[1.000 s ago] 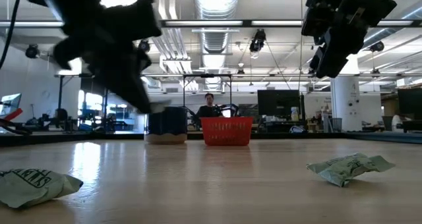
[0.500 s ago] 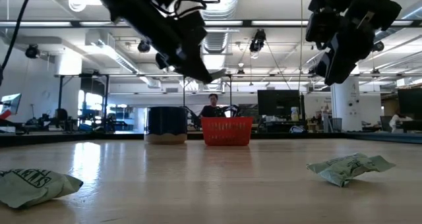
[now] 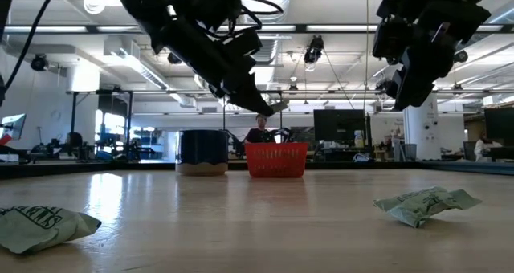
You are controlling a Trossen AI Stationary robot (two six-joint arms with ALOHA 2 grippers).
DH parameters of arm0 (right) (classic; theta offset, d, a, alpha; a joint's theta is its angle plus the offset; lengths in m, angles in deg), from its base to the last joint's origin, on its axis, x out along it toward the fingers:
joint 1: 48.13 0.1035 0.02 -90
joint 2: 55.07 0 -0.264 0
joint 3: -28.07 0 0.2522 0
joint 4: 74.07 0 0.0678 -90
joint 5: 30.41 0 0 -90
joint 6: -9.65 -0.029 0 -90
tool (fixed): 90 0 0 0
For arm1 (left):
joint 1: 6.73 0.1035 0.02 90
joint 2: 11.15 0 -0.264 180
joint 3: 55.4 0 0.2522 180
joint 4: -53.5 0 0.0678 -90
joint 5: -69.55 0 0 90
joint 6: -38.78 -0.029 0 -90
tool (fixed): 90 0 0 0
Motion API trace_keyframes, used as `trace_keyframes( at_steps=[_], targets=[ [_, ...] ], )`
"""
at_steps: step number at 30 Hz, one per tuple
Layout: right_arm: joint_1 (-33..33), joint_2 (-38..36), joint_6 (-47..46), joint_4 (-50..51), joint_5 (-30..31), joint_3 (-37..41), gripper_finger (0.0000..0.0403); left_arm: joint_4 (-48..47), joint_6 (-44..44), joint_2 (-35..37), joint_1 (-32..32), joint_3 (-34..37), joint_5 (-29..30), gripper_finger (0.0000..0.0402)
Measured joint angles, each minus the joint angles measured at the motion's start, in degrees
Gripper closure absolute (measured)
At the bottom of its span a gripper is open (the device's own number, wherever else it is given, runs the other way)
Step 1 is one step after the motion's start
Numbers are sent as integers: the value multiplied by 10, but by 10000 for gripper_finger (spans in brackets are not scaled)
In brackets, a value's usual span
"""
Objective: Pick and place Stevia / Truvia into bins
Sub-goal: Put the stevia packet into the basket
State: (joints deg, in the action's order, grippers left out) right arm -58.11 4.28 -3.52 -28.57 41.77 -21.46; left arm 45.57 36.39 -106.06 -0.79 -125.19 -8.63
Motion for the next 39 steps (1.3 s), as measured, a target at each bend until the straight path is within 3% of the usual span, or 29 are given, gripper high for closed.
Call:
trace_keyframes(
  at_steps=[7, 19, 24, 32, 39],
  targets=[
    [0, 0, -4, -24, 0, 0, 339, -3, -11, 0, 1, -2, -8, 367],
    [10, 0, -18, -36, -6, 0, 339, -5, 13, 8, 6, -5, 32, 241],
    [74, 0, -4, -89, -58, 1, 339, -30, 55, 37, 3, -11, 16, 224],
    [213, 23, -8, -213, -47, 24, 339, -74, 66, 95, 2, -11, -2, 224],
    [290, 90, -104, -300, -28, 34, 339, -109, 66, 116, 2, -9, -2, 224]
  ],
)
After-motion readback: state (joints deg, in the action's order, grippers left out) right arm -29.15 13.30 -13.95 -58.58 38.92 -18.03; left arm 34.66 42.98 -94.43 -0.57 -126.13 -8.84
